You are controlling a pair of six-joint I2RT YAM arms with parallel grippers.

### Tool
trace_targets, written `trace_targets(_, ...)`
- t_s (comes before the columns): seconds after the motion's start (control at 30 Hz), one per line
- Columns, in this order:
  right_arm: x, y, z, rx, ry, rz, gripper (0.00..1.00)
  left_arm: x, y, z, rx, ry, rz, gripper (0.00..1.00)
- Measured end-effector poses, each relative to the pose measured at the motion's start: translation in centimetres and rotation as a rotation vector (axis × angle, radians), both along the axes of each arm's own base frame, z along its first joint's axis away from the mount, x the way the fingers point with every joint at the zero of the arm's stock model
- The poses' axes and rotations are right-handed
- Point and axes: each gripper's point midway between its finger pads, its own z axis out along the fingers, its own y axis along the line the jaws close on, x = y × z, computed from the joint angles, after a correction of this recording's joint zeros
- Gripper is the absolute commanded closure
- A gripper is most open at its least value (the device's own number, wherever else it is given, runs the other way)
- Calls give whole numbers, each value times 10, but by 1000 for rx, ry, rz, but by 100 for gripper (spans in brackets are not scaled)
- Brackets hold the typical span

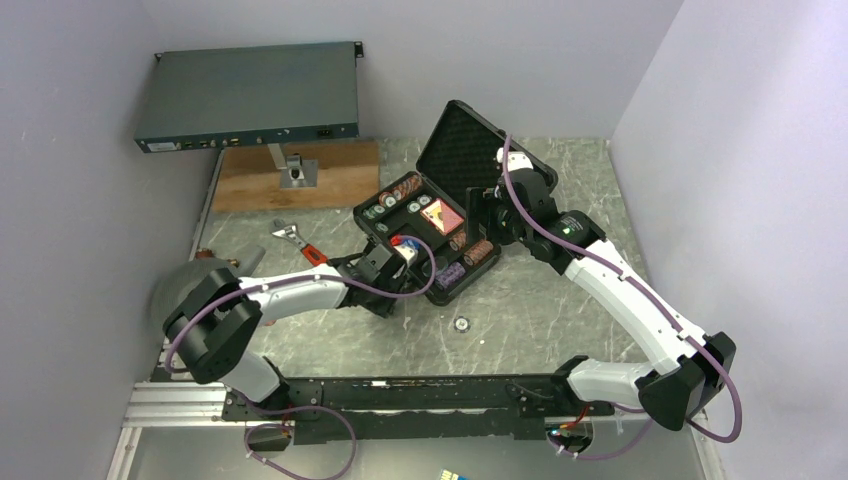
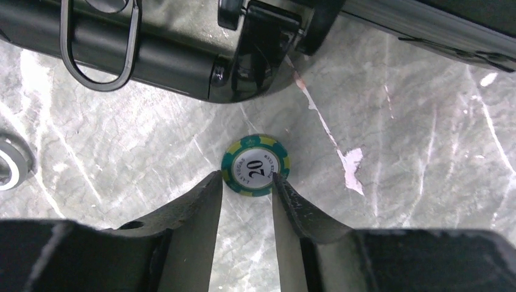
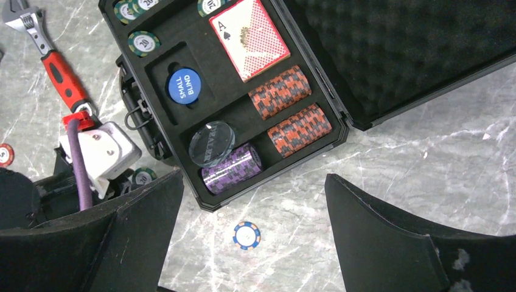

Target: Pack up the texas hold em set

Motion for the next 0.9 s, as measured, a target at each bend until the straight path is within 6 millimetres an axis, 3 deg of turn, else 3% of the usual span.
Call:
trace_targets(0.23, 0, 0, 1, 2, -3, 0, 10, -8, -1, 26, -15, -36, -15, 71)
trace_targets(0.27, 0, 0, 1, 3, -4, 0, 10, -7, -2, 33, -22, -49, -16, 65)
trace_targets(0.33, 0, 0, 2, 5, -7, 0, 10, -4, -6, 45, -37, -74, -15, 39)
trace_targets(0.43, -1, 0, 2, 6, -9, 1, 10, -2, -9, 54, -56, -97, -18, 26)
trace_targets(0.57, -2, 0, 2, 9, -9, 3, 10, -2, -10, 47, -41, -83, -21, 26)
trace_targets(0.77, -4, 1, 0, 14, 0, 14, 10, -7, -6, 10, 56, 9, -33, 29)
trace_targets(0.9, -4, 2, 1, 19, -3, 18, 10, -5, -8, 2, 70, 39, -34, 29)
